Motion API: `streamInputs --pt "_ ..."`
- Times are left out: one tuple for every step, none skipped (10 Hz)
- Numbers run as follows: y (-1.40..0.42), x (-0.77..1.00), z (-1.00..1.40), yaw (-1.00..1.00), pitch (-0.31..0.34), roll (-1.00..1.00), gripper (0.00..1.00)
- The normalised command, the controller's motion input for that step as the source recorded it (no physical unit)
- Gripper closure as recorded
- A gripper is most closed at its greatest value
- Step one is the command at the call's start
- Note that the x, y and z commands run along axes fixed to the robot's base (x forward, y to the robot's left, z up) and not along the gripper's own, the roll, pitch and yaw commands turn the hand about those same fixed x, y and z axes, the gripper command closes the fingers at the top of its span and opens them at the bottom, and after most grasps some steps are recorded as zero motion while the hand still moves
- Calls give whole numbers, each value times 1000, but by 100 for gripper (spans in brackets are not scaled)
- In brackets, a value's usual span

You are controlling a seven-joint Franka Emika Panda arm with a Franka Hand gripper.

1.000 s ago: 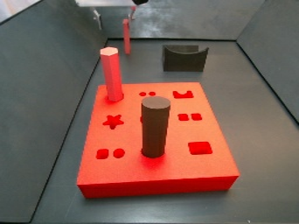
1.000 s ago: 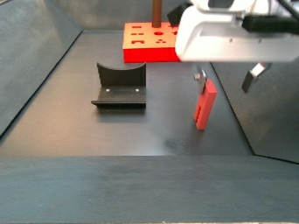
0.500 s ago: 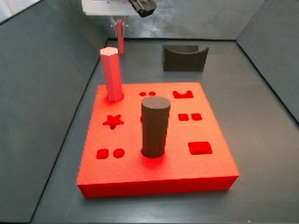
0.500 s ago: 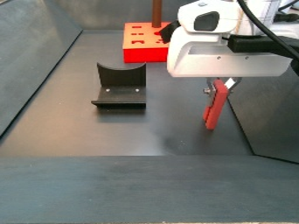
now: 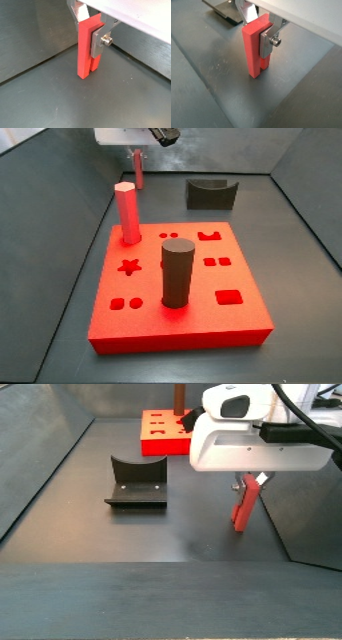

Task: Pick up the double-square object. Move up. Move to above the board. Insert the double-square object.
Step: Pick up the double-square object, then move up.

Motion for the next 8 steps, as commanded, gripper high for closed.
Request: streamInputs --pt "0 0 0 0 0 0 100" --pt "0 0 0 0 0 0 100" --pt "0 0 0 0 0 0 100" --pt "0 0 0 0 0 0 100" --pt "0 0 0 0 0 0 100" --pt "0 0 833 0 0 0 100" --pt "32 -26 827 16 7 2 100" --pt "24 -66 738 10 35 4 100"
